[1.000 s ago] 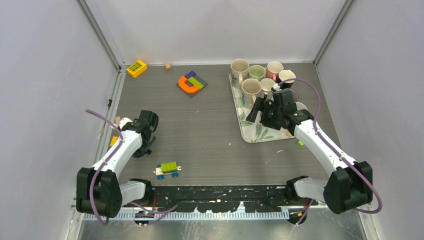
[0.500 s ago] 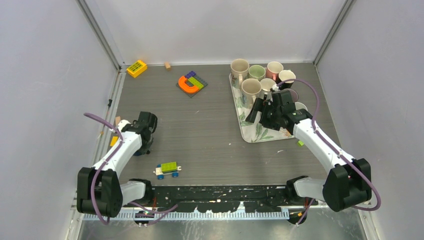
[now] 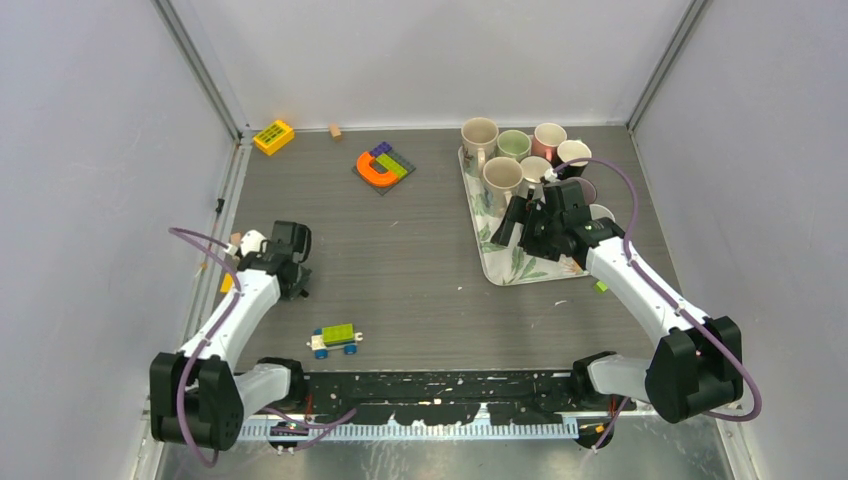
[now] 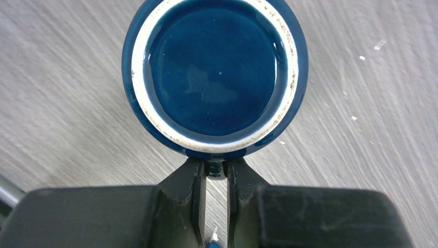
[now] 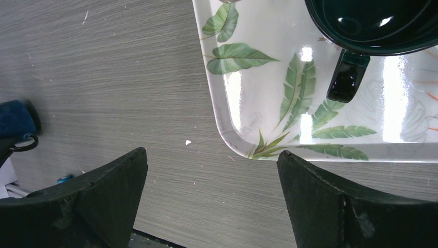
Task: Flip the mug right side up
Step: Turn over the cup at the center of the board.
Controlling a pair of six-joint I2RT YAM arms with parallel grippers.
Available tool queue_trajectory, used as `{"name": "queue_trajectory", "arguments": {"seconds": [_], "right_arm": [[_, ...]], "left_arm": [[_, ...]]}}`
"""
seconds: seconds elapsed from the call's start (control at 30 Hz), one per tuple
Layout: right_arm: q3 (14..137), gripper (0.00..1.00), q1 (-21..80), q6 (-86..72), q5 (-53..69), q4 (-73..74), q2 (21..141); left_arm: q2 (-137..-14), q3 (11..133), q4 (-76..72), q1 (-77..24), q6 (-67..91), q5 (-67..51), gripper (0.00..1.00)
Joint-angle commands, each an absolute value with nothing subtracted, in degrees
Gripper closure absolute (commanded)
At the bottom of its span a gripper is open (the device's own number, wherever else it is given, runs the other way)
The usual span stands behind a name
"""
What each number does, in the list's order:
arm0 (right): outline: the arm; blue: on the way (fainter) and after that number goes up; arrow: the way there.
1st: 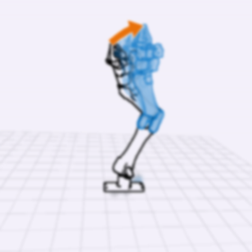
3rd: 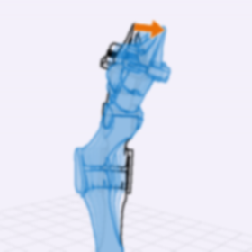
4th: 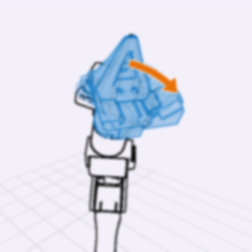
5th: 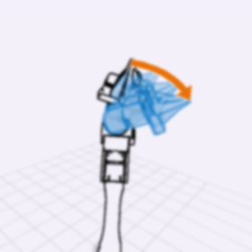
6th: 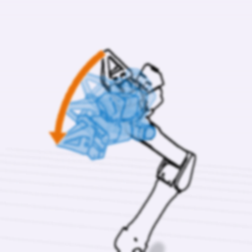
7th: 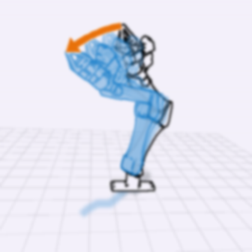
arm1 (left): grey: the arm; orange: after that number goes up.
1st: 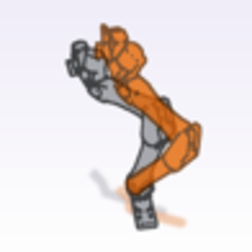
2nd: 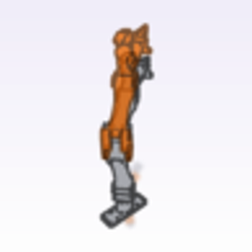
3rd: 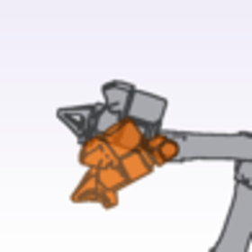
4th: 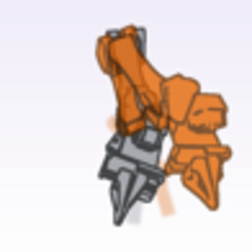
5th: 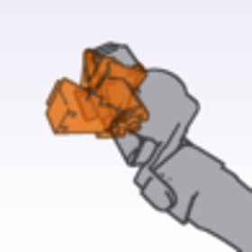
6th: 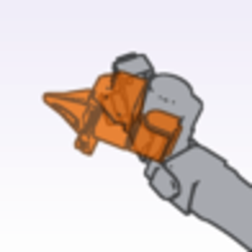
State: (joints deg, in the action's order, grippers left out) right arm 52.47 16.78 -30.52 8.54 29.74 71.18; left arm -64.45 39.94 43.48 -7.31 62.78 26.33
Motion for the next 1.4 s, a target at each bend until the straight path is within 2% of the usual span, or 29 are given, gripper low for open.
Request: {"name": "queue_trajectory", "arguments": {"seconds": [0.0, 0.3, 0.8, 1.17, 1.37], "right_arm": [[53.1, 0.0, 17.0, -31.0, 9.4, 28.0, 70.9], [54.4, 0.0, 17.0, -33.2, 11.5, 27.1, 70.1], [55.3, 0.0, 17.0, -43.8, 26.4, 12.3, 73.4], [57.1, 0.0, 22.1, -53.6, 31.0, -4.5, 77.8], [61.6, 0.07, 27.0, -56.6, 32.5, -10.3, 82.8]], "left_arm": [[-59.9, 42.4, 35.9, -6.9, 57.1, 22.2, 1.0], [-54.4, 40.4, 20.4, -6.9, 54.7, 7.3, 1.0], [-60.1, 38.0, -13.2, -6.9, 68.0, -20.4, 1.0], [-66.4, 36.5, -34.0, -7.8, 75.7, -31.8, 1.0], [-71.2, 35.4, -46.8, -8.7, 81.3, -36.1, 1.0]]}}
